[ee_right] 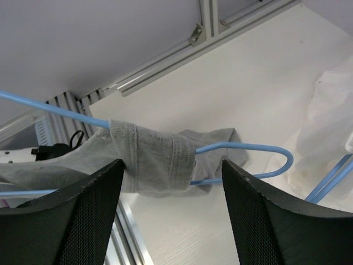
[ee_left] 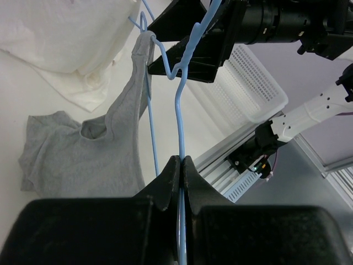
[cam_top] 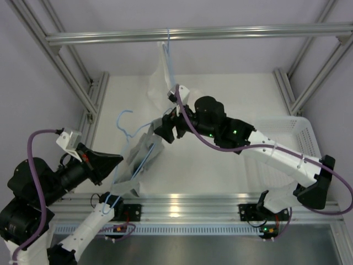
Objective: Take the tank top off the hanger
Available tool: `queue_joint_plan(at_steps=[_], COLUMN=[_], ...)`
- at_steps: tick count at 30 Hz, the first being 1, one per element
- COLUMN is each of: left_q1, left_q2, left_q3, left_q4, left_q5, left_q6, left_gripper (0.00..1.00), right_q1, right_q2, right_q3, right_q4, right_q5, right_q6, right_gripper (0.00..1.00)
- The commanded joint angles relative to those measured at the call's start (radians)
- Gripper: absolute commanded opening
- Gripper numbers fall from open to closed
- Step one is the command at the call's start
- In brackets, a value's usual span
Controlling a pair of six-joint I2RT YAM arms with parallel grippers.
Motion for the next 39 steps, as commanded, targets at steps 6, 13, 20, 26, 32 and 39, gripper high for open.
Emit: queue_joint_plan(at_steps=[6, 13, 20, 26, 32, 39], left_q1=[0.008, 0.011, 0.011, 0.011, 0.012, 0.011], left_q2=[-0.004, -0.001, -0.003, -0.004, -0.009, -0.01], left_q3=[0.001, -0.001, -0.001, -0.007, -0.035, -0.041], left_q4=[0.07, 0.082, 0.094, 0.093, 0.096, 0.079], left_q5=[0.032, -0.008, 0.003, 0.013, -0.002, -0.024], left_q6=[-0.028, -0.03, -0.031, -0.031, -0.024, 0.001], left_gripper=[0.0, 0.0, 0.0, 0.0, 0.0, 0.0], right_q1=[0.021, 0.021, 0.021, 0.021, 0.021, 0.02], right_q2=[-0.012, -0.026, -0.014, -0.02, -0.048, -0.109], right_q3=[0.005, -0.062, -0.093, -0.09, -0.093, -0.134], right_q4=[0.182, 0.216, 0.252, 0.292, 0.314, 0.28], right_q5=[-0.051, -0.069, -0.062, -0.079, -0.075, 0.195], right_q6=[0.035, 0.067, 0.076, 0.09, 0.093, 0.087], right_gripper=[0.62, 0.62, 0.62, 0.2, 0.0, 0.0])
